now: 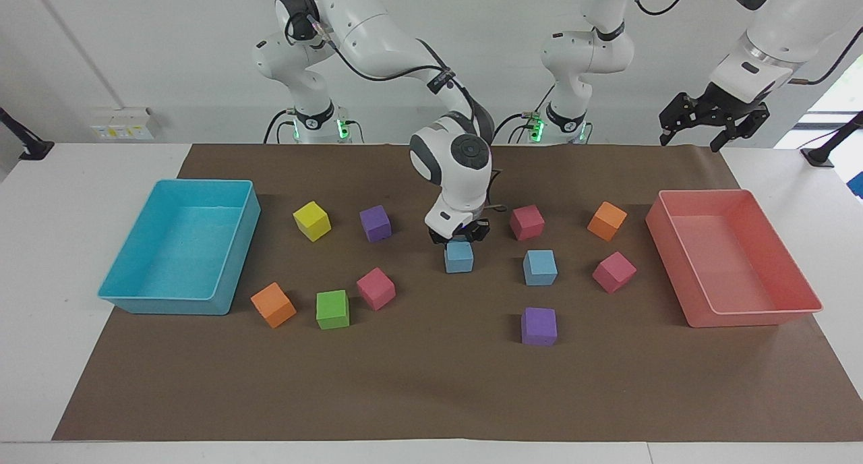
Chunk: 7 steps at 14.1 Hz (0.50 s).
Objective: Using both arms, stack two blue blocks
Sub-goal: 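Carry the light-blue cube to the table centre and set it down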
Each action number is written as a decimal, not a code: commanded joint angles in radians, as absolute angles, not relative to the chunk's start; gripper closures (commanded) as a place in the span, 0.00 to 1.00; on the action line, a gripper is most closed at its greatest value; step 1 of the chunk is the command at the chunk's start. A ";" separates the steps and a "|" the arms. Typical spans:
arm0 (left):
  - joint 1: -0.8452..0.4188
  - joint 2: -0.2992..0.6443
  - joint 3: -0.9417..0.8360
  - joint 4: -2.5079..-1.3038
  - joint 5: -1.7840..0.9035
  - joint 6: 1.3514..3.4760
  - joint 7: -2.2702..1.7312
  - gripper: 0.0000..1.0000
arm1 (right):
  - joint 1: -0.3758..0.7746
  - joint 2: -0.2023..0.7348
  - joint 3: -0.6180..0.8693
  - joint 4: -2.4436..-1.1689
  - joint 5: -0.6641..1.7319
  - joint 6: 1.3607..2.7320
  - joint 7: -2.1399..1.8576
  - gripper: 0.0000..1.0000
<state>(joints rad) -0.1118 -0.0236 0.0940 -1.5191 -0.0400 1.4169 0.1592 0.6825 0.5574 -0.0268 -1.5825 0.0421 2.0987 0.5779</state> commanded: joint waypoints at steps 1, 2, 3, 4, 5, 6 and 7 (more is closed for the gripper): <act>-0.109 -0.046 0.094 -1.540 -0.044 1.417 0.156 0.00 | 0.672 0.531 -0.025 -1.624 0.064 2.131 0.549 0.46; -0.109 -0.046 0.094 -1.540 -0.044 1.417 0.158 0.00 | 0.672 0.531 -0.025 -1.623 0.066 2.131 0.552 0.27; -0.109 -0.046 0.094 -1.540 -0.044 1.417 0.156 0.00 | 0.672 0.531 -0.025 -1.623 0.064 2.132 0.552 0.07; -0.109 -0.046 0.094 -1.540 -0.044 1.417 0.156 0.00 | 0.672 0.531 -0.025 -1.621 0.064 2.131 0.552 0.00; -0.109 -0.046 0.094 -1.540 -0.044 1.417 0.156 0.00 | 0.673 0.531 -0.025 -1.617 0.063 2.129 0.555 0.00; -0.109 -0.048 0.094 -1.540 -0.044 1.417 0.158 0.00 | 0.675 0.531 -0.025 -1.612 0.063 2.129 0.557 0.00; -0.109 -0.048 0.094 -1.540 -0.044 1.417 0.158 0.00 | 0.673 0.526 -0.025 -1.611 0.063 2.129 0.555 0.00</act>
